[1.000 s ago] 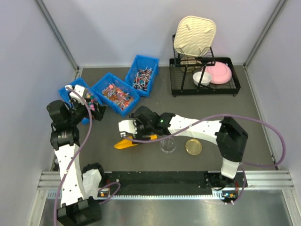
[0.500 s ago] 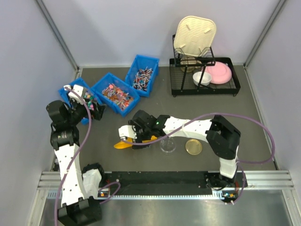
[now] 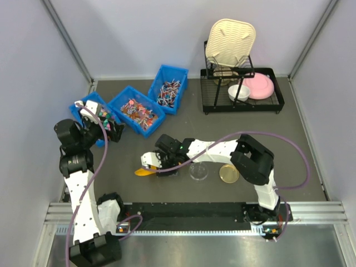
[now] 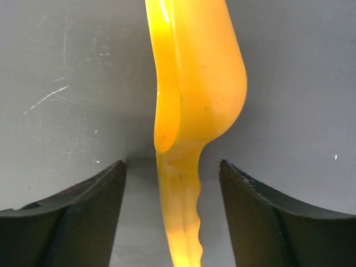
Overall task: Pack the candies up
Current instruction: Pick up the spatula from the center of the board.
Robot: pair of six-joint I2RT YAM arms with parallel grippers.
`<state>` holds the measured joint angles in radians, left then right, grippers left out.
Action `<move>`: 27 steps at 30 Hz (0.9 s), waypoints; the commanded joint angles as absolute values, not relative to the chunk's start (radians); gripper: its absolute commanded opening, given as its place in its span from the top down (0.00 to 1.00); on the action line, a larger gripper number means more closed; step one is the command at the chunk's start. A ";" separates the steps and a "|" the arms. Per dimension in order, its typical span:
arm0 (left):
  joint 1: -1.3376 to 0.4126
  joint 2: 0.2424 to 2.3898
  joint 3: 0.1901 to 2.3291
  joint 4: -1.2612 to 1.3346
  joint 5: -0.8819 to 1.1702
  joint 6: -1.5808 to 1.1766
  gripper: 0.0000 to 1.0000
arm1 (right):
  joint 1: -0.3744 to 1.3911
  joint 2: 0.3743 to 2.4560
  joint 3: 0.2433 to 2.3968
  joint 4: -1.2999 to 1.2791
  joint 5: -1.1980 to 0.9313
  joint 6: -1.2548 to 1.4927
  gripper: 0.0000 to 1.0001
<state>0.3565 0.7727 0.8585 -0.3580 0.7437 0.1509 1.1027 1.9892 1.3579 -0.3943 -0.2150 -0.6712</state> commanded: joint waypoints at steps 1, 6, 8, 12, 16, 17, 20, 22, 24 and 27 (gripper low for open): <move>0.367 0.750 0.853 -0.313 0.767 0.138 0.01 | 1.080 2.010 1.387 -0.402 -0.256 -0.676 0.49; 0.368 0.750 0.853 -0.313 0.782 0.141 0.01 | 1.037 1.985 1.378 -0.436 -0.291 -0.695 0.82; 0.368 0.753 0.854 -0.321 0.824 0.158 0.01 | 1.014 1.964 1.368 -0.446 -0.304 -0.698 0.89; 0.368 0.756 0.874 -0.345 0.888 0.187 0.01 | 0.942 1.899 1.351 -0.463 -0.340 -0.701 1.00; 0.364 0.782 0.948 -0.431 0.972 0.306 0.01 | 0.867 1.795 1.353 -0.492 -0.386 -0.695 1.00; 0.362 0.791 0.968 -0.502 0.997 0.346 0.01 | 0.858 1.775 1.353 -0.511 -0.412 -0.693 1.00; 0.357 0.811 1.028 -0.586 1.060 0.475 0.01 | 0.824 1.694 1.358 -0.531 -0.475 -0.670 1.00; 0.356 0.827 1.031 -0.592 1.139 0.511 0.01 | 0.808 1.649 1.365 -0.541 -0.518 -0.637 1.00; 0.356 0.837 1.019 -0.589 1.290 0.549 0.01 | 0.787 1.605 1.379 -0.546 -0.584 -0.594 1.00; 0.350 0.851 0.976 -0.645 1.480 0.679 0.01 | 0.776 1.571 1.399 -0.548 -0.638 -0.545 1.00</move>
